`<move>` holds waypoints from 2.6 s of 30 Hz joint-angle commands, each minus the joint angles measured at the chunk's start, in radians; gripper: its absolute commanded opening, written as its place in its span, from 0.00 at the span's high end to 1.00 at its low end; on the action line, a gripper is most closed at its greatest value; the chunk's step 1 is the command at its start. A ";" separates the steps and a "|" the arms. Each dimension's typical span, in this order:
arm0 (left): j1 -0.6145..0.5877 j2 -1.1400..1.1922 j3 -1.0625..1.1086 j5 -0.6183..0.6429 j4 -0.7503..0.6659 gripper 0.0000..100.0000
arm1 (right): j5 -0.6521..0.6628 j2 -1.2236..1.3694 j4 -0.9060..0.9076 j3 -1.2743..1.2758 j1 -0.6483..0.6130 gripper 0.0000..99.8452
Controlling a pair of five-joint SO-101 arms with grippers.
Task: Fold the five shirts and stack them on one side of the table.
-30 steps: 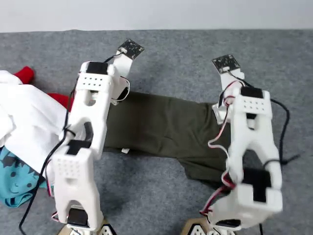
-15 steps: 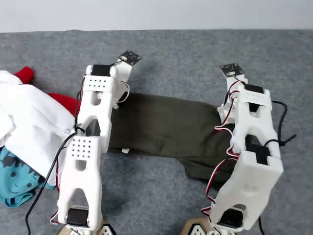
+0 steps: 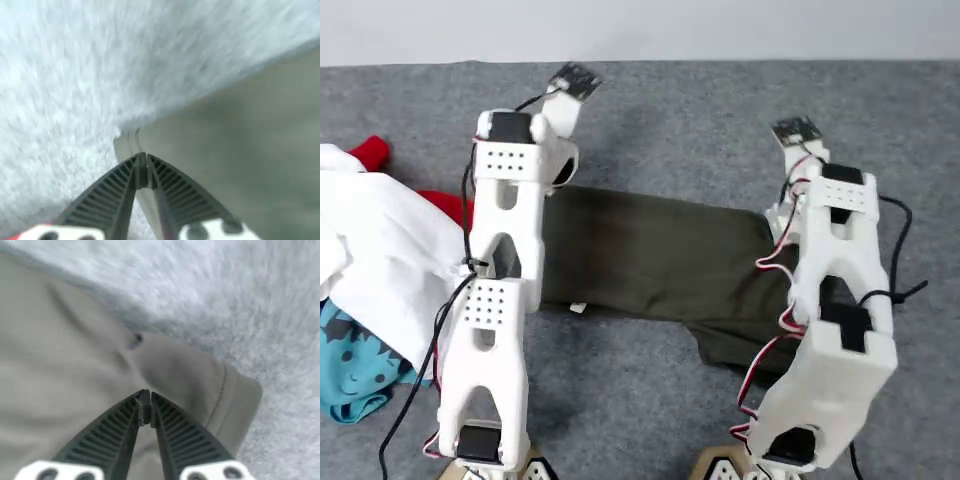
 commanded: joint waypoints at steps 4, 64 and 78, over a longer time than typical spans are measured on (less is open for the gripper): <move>0.068 -0.189 -0.039 0.011 0.031 0.99 | -0.011 -0.237 0.076 -0.049 -0.039 0.99; 0.994 -0.044 0.367 0.008 0.025 0.93 | 0.077 -1.089 0.590 0.075 0.852 0.99; 0.984 -0.137 0.297 0.008 0.026 0.99 | 0.077 -1.089 0.587 0.075 0.852 0.99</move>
